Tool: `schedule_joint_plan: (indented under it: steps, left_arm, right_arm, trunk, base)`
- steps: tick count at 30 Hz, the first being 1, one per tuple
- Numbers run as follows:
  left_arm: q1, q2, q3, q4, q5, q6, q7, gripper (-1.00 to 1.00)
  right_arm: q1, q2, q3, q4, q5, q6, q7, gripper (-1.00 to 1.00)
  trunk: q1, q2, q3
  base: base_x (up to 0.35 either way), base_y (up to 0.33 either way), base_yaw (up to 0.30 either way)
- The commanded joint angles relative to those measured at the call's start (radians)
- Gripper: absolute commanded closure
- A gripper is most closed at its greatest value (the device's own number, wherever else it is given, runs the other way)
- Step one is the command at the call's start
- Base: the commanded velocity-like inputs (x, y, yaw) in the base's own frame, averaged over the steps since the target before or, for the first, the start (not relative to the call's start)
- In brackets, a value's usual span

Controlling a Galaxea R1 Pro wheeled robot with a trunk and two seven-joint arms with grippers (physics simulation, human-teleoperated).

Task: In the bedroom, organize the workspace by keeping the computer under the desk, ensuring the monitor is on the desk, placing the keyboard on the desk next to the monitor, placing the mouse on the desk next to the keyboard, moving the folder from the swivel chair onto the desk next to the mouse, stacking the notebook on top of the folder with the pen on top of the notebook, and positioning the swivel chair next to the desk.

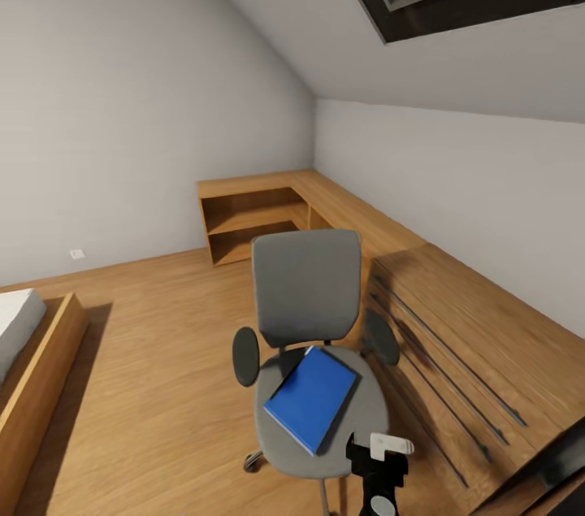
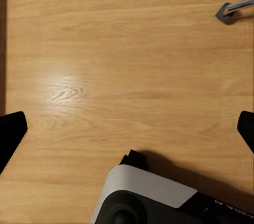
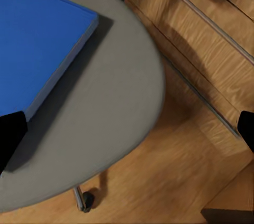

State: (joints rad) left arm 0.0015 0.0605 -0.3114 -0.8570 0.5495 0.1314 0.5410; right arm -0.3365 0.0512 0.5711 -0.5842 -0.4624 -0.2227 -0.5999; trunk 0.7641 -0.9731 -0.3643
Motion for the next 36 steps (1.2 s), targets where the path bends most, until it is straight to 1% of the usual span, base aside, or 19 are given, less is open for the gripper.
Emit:
schedule_joint_plan:
  steps: [1,6,11,12,13,14,18,20,22,25,27,28,29,30,31,32,33,35,36]
  left_arm:
    - [0.0,0.002,-0.01,0.003,0.004,-0.005,0.006,-1.0]
    - [0.0,-0.001,-0.02,0.011,0.004,-0.02,0.004,-1.0]
    - [0.0,-0.001,-0.021,0.018,0.004,-0.022,0.004,-1.0]
    - [0.0,-0.003,-0.024,0.045,0.004,-0.023,0.004,-1.0]
    - [0.0,-0.003,-0.024,0.053,0.004,-0.023,0.004,-1.0]
    - [0.0,-0.004,-0.024,0.056,0.004,-0.023,0.003,-1.0]
    - [0.0,-0.005,-0.026,0.058,0.004,-0.023,0.002,-1.0]
    - [0.0,-0.005,-0.02,-0.001,0.007,-0.025,0.003,-1.0]
    - [0.0,-0.005,-0.02,-0.077,0.01,-0.024,0.003,-1.0]
    - [0.0,-0.005,-0.021,-0.139,0.011,-0.011,0.003,-1.0]
    - [-0.001,-0.005,-0.02,-0.198,0.012,0.016,0.004,-1.0]
    - [-0.001,-0.006,-0.02,-0.244,0.013,0.055,0.006,-1.0]
    - [-0.002,-0.009,-0.019,-0.29,0.013,0.111,0.009,-1.0]
    - [-0.003,-0.012,-0.019,-0.311,0.013,0.142,0.011,-1.0]
    - [-0.004,-0.016,-0.018,-0.33,0.013,0.175,0.012,-1.0]
    - [-0.013,-0.028,-0.015,-0.361,0.013,0.235,0.015,-1.0]
    - [-0.023,-0.035,-0.013,-0.372,0.013,0.261,0.015,-1.0]
    - [-0.099,-0.067,0.01,-0.389,0.014,0.332,0.018,-1.0]
    - [-0.121,-0.074,0.017,-0.385,0.014,0.342,0.017,-1.0]
  right_arm:
    - [-0.001,-0.001,0.014,0.008,-0.011,-0.022,-0.006,-1.0]
    - [-0.001,-0.001,0.023,0.021,-0.013,-0.046,-0.002,-1.0]
    - [-0.001,-0.001,0.022,0.024,-0.017,-0.05,-0.003,-1.0]
    - [-0.001,-0.001,0.019,0.071,-0.018,-0.065,-0.002,-1.0]
    - [-0.001,-0.001,0.021,0.084,-0.018,-0.11,-0.001,-1.0]
    - [-0.001,-0.001,0.022,0.088,-0.019,-0.136,-0.001,-1.0]
    - [-0.001,0.0,0.022,0.091,-0.014,-0.154,-0.001,-1.0]
    - [-0.001,-0.006,0.019,0.091,-0.013,-0.161,-0.001,-1.0]
    - [-0.001,-0.016,0.014,0.091,-0.016,-0.157,0.0,-1.0]
    - [-0.008,-0.029,0.01,0.088,-0.017,-0.147,-0.002,-1.0]
    - [-0.025,-0.038,0.008,0.088,-0.019,-0.126,-0.001,-1.0]
    - [-0.046,-0.043,0.007,0.088,-0.019,-0.102,0.002,-1.0]
    - [-0.074,-0.047,0.006,0.089,-0.02,-0.076,0.006,-1.0]
    - [-0.089,-0.048,0.006,0.089,-0.02,-0.064,0.009,-1.0]
    - [-0.119,-0.051,0.005,0.089,-0.021,-0.041,0.018,-1.0]
    - [-0.136,-0.052,0.004,0.09,-0.021,-0.031,0.024,-1.0]
    - [-0.152,-0.053,0.001,0.09,-0.022,-0.02,0.03,-1.0]
    - [-0.219,-0.055,-0.03,0.101,-0.023,0.038,0.062,-1.0]
    - [-0.236,-0.055,-0.043,0.108,-0.023,0.055,0.072,-1.0]
  trunk:
    - [0.0,-0.001,-0.001]
    - [0.0,-0.001,-0.001]
    - [0.0,-0.001,-0.001]
    - [0.0,-0.001,-0.001]
    - [0.0,-0.001,-0.001]
    - [0.0,-0.001,-0.001]
    - [0.0,-0.001,-0.001]
    - [0.0,-0.001,-0.001]
    - [0.008,-0.015,-0.007]
    - [0.019,-0.036,-0.017]
    - [0.027,-0.05,-0.023]
    - [0.031,-0.057,-0.026]
    - [0.035,-0.064,-0.029]
    - [0.039,-0.071,-0.032]
    - [0.042,-0.078,-0.035]
    - [0.046,-0.085,-0.039]
    - [0.05,-0.092,-0.042]
    - [0.058,-0.106,-0.048]
    - [0.062,-0.113,-0.051]
  base:
    - [0.0,0.246,0.001]
    - [0.0,0.29,0.0]
    - [0.018,0.316,0.0]
    - [0.138,0.295,0.0]
    - [0.152,0.297,0.0]
    - [0.157,0.299,0.0]
    - [0.111,0.173,0.0]
    - [0.006,0.009,0.0]
    - [0.002,0.003,0.0]
    - [0.0,0.0,0.0]
    - [0.0,0.0,0.0]
    - [0.0,0.0,0.0]
    - [0.0,0.0,0.0]
    - [0.0,0.0,0.0]
    - [0.0,0.0,0.0]
    - [0.0,0.0,0.0]
    - [0.0,0.0,0.0]
    - [0.0,0.0,0.0]
    - [0.0,0.0,0.0]
